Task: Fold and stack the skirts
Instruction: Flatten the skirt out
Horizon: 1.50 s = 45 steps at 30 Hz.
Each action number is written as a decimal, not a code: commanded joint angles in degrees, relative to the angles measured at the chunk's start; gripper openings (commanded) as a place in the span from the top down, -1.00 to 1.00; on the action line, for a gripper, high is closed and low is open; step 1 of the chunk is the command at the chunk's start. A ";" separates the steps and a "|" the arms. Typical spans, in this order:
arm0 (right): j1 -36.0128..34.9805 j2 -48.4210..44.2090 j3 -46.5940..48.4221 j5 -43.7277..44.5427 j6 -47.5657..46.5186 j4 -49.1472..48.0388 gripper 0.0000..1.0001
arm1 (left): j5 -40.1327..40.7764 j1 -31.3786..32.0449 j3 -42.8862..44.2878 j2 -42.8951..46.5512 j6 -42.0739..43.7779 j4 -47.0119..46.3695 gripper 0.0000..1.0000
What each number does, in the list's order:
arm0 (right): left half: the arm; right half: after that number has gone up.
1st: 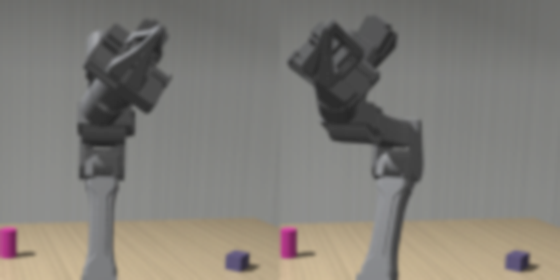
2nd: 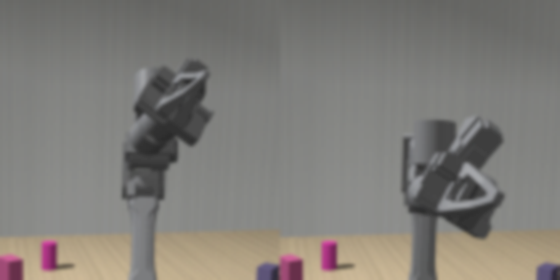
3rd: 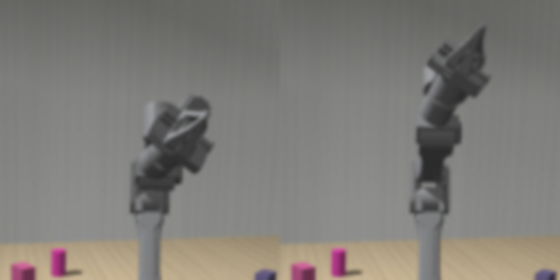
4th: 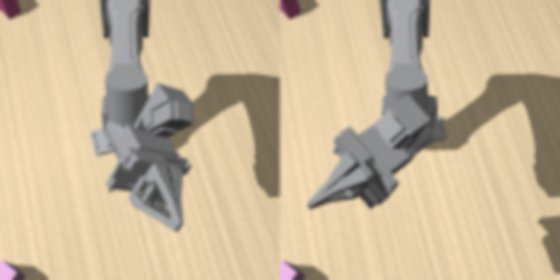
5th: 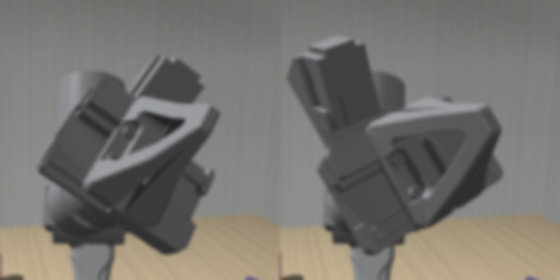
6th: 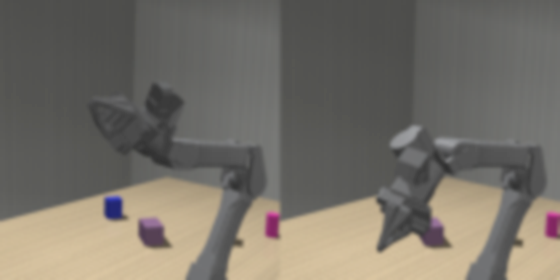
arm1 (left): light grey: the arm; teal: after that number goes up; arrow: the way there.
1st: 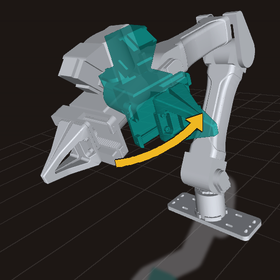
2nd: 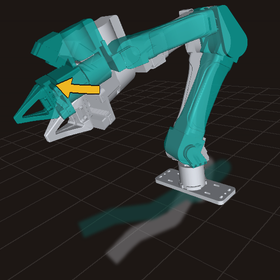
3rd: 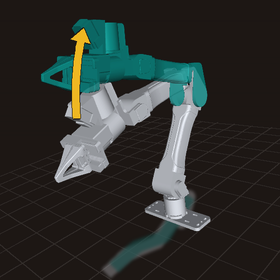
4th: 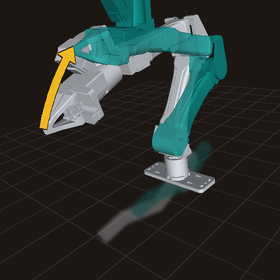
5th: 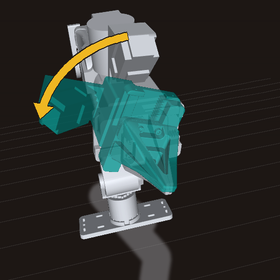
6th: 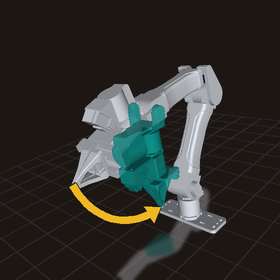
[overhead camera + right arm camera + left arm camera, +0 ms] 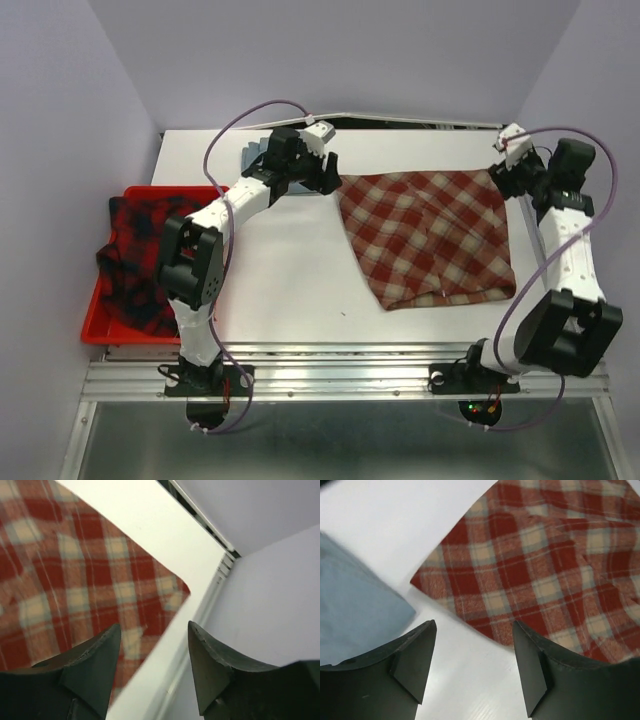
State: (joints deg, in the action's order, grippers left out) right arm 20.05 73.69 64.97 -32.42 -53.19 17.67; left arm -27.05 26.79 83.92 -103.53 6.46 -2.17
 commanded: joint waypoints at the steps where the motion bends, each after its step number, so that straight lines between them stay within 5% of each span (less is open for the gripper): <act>1: -5.10 9.35 12.44 -1.34 18.98 13.00 -0.15 | 2.17 -2.00 5.72 -5.70 -18.23 -2.13 -0.45; 6: -17.90 17.00 18.25 5.24 31.62 8.10 -0.15 | 3.93 -2.79 9.86 -11.87 -21.65 -2.75 -0.35; 10: -27.93 24.20 23.61 13.25 40.96 2.90 -0.17 | 2.27 -5.42 4.09 -10.04 -26.22 -8.10 -0.36; 15: -37.27 36.05 35.48 24.15 47.20 2.89 0.11 | 1.82 -7.97 -2.34 -0.12 -27.21 -9.61 -0.46; 19: -44.03 42.65 40.22 31.79 49.23 1.93 0.10 | 6.03 -10.52 -5.34 10.15 -25.62 -9.17 -0.63; 35: -52.39 64.38 55.53 46.21 53.10 7.73 -0.11 | 7.80 -15.89 -10.88 19.85 -24.74 -7.05 -0.72; 38: -52.40 65.96 55.97 48.59 52.49 7.47 0.15 | 7.62 -15.97 -11.15 19.77 -25.00 -7.67 -0.72; 40: -52.40 65.97 56.23 49.56 51.79 7.64 0.61 | 7.54 -15.98 -11.06 19.59 -25.18 -7.93 -0.72; 43: -52.40 61.86 54.39 48.43 52.04 7.73 0.98 | 7.19 -15.98 -11.41 19.33 -25.18 -8.37 -0.72; 45: -50.56 57.81 50.81 45.97 53.01 7.73 0.99 | 6.57 -15.98 -11.76 19.33 -25.09 -8.72 -0.72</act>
State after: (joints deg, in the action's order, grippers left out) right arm -31.88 139.44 118.06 14.37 -1.48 25.78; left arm -19.14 11.11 72.66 -85.17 -18.46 -7.51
